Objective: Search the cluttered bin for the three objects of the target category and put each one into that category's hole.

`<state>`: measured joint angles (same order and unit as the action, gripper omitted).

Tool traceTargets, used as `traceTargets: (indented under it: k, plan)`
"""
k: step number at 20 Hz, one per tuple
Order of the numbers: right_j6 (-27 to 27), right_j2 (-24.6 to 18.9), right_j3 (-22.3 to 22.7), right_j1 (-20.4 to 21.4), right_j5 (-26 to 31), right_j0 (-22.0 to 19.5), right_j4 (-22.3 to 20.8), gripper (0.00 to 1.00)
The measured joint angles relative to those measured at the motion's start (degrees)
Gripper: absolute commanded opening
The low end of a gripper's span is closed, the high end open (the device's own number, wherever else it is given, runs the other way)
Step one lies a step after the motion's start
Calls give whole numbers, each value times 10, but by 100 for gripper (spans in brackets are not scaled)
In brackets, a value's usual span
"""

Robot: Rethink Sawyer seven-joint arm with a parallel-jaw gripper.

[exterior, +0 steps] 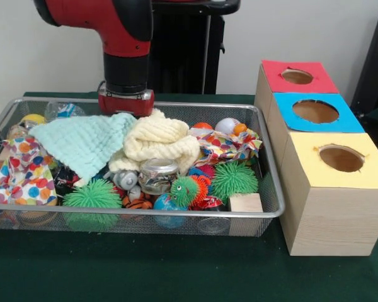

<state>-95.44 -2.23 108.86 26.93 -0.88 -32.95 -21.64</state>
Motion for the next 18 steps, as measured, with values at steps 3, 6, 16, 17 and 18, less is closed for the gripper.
traceTargets:
  k: [3, 6, 16, 17, 18]
  plan:
    - [-2, 4, 15, 1, -9, 13, 24, 100]
    - [-2, 6, 25, 1, -16, 19, 38, 100]
    - [-8, 19, 62, 23, -51, 57, 115, 100]
    - [-9, 19, 66, 26, -52, 60, 121, 100]
    - [-10, 19, 68, 28, -52, 63, 126, 100]
